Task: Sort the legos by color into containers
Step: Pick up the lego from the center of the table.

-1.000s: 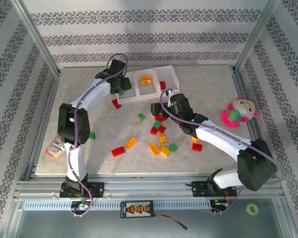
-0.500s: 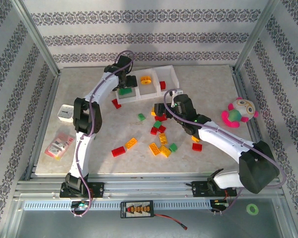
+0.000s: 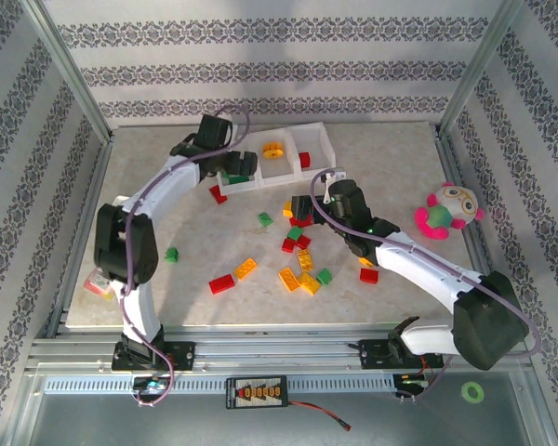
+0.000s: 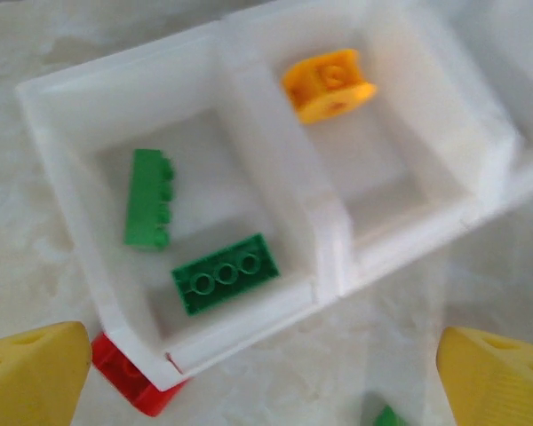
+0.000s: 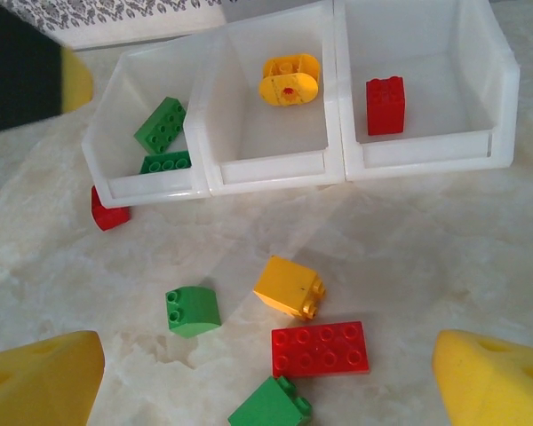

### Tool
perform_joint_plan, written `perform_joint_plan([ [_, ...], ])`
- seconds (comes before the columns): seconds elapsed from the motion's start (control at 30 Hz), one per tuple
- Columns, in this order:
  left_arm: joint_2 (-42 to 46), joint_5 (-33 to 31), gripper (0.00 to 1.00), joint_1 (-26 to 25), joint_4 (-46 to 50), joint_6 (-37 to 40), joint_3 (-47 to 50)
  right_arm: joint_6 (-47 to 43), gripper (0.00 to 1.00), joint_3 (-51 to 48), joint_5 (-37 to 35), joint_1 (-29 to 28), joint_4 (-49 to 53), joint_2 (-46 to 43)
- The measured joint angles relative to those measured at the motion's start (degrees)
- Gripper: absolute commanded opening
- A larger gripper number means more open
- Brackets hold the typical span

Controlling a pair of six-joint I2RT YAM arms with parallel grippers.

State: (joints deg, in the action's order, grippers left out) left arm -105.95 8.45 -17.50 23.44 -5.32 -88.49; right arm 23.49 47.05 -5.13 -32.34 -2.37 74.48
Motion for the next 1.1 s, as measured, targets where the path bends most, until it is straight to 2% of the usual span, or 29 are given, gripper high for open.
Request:
perform_joint_plan([
  [0.1, 4.7, 5.4, 1.0, -1.11, -7.06, 7.82, 10.4, -0.2, 0.95, -0.46, -0.02, 0.0, 0.07, -0.66],
  [0.23, 4.63, 11.1, 0.97, -2.84, -8.61, 16.48, 14.67, -0.72, 0.95, -0.72, -0.02, 0.0, 0.44, -1.25],
  [0.4, 1.25, 13.18, 0.91, -4.72, -4.28, 23.8, 11.74, -0.83, 0.95, -0.72, -0.02, 0.26, 0.44, -1.33],
  [0.63, -6.93, 9.79, 0.89, -9.68, 2.69, 30.71, 5.2, -0.83, 0.95, -0.74, -0.02, 0.37, 0.44, -1.33],
  [0.67, -8.07, 9.18, 0.87, -10.32, 3.61, 31.26, 4.48, -0.83, 0.95, -0.72, -0.02, 0.37, 0.46, -1.33],
  [0.73, -10.23, 7.85, 0.77, -11.15, 5.33, 32.24, 3.04, -0.87, 0.95, -0.72, -0.02, 0.37, 0.59, -1.38],
  [0.83, -12.83, 5.97, 0.72, -11.39, 7.13, 32.59, 1.03, -0.98, 0.95, -0.74, -0.11, 0.37, 0.92, -1.6],
  [1.07, -15.63, 2.93, 0.48, -11.39, 9.44, 32.33, -1.16, -0.98, 0.95, -1.11, -0.24, 0.37, 1.46, -2.32],
  [1.1, -15.74, 2.64, 0.41, -11.39, 9.62, 32.28, -1.18, -1.01, 0.95, -1.11, -0.24, 0.37, 1.64, -2.45],
])
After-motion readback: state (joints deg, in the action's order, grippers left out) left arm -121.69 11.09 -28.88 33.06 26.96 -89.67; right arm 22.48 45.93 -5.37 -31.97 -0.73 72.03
